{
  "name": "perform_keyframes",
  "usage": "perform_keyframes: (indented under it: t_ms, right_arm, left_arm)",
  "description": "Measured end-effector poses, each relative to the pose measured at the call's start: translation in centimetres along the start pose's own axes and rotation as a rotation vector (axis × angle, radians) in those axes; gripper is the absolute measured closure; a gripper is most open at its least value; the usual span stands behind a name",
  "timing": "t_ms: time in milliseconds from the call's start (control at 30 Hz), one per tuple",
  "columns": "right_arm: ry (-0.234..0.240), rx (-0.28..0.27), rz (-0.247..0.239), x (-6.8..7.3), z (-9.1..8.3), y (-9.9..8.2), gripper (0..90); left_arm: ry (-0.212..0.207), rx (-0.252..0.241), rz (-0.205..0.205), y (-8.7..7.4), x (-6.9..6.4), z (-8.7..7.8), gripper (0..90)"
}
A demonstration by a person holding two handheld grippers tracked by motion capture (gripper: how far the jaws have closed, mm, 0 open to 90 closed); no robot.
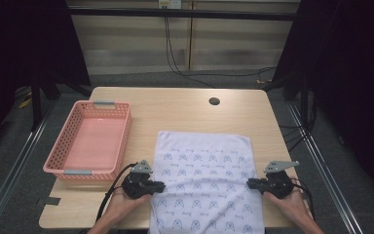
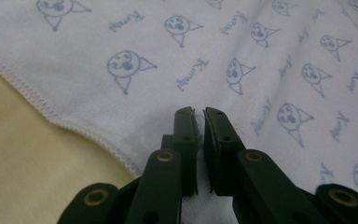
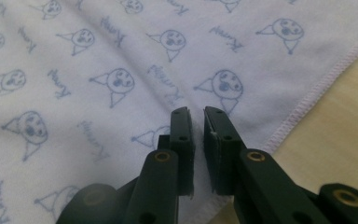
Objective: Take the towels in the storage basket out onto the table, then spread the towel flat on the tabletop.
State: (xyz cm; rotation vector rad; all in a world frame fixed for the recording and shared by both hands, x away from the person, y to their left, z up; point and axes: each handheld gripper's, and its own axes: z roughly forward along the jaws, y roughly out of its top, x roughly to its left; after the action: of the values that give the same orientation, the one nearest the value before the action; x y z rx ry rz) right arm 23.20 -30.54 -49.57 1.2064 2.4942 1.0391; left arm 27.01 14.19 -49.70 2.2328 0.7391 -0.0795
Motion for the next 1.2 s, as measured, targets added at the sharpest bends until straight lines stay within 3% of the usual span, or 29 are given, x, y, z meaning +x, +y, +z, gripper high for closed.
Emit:
perform_keyframes:
  t_ms: [100,200,267,333,433,467,500,567,733,867,967,1033,1067,1200]
  right_arm:
    - [0.031,0.013,0.0,1.0,-0.5,-0.6,82.0]
    - [0.061,0.037,-0.001,1.9,-1.2,-1.3,81.8]
    - [0.072,0.054,-0.004,2.3,-1.5,-1.3,78.2]
    - [0.06,0.043,-0.003,2.2,-1.4,-1.1,68.3]
    - [0.011,-0.029,0.007,1.5,-1.5,-0.3,61.3]
    - [0.011,-0.029,0.007,1.5,-1.5,-0.3,61.3]
    - [-0.046,-0.072,0.016,0.5,-1.5,0.6,58.9]
    - [-0.082,-0.106,0.03,-0.9,-1.1,1.6,56.2]
    - [-0.152,-0.099,0.047,-4.3,1.2,4.1,56.1]
    - [-0.207,-0.08,0.057,-6.6,3.4,5.7,54.1]
    - [-0.222,-0.057,0.081,-7.5,4.7,6.2,51.9]
    - [-0.203,-0.064,0.072,-7.6,5.3,6.4,51.2]
    - [-0.199,-0.057,0.062,-7.5,5.6,6.5,54.1]
    - [-0.171,-0.072,0.069,-7.0,5.6,6.4,72.7]
  left_arm:
    - [-0.044,0.018,-0.009,-0.9,-0.9,-0.6,84.0]
    - [-0.087,0.052,0.012,-1.6,-2.0,-1.1,84.1]
    - [-0.078,0.049,0.016,-1.5,-2.2,-1.1,78.5]
    - [-0.051,0.016,0.0,-1.1,-1.9,-0.9,68.2]
    - [-0.008,-0.036,0.008,0.1,-0.8,-0.8,65.1]
    - [-0.008,-0.036,0.008,0.1,-0.8,-0.8,64.9]
    - [0.007,-0.087,-0.01,1.1,0.2,-0.8,64.9]
    - [0.039,-0.112,-0.019,2.1,1.4,-0.3,64.5]
    - [0.079,-0.123,-0.041,3.5,3.8,1.6,63.8]
    - [0.109,-0.123,-0.057,4.0,5.3,1.8,61.3]
    - [0.131,-0.167,-0.098,4.3,6.4,1.6,59.2]
    - [0.146,-0.156,-0.114,4.4,7.0,1.7,57.6]
    - [0.169,-0.144,-0.1,4.5,7.3,1.8,56.2]
    - [0.192,-0.177,-0.116,4.9,8.0,1.8,50.5]
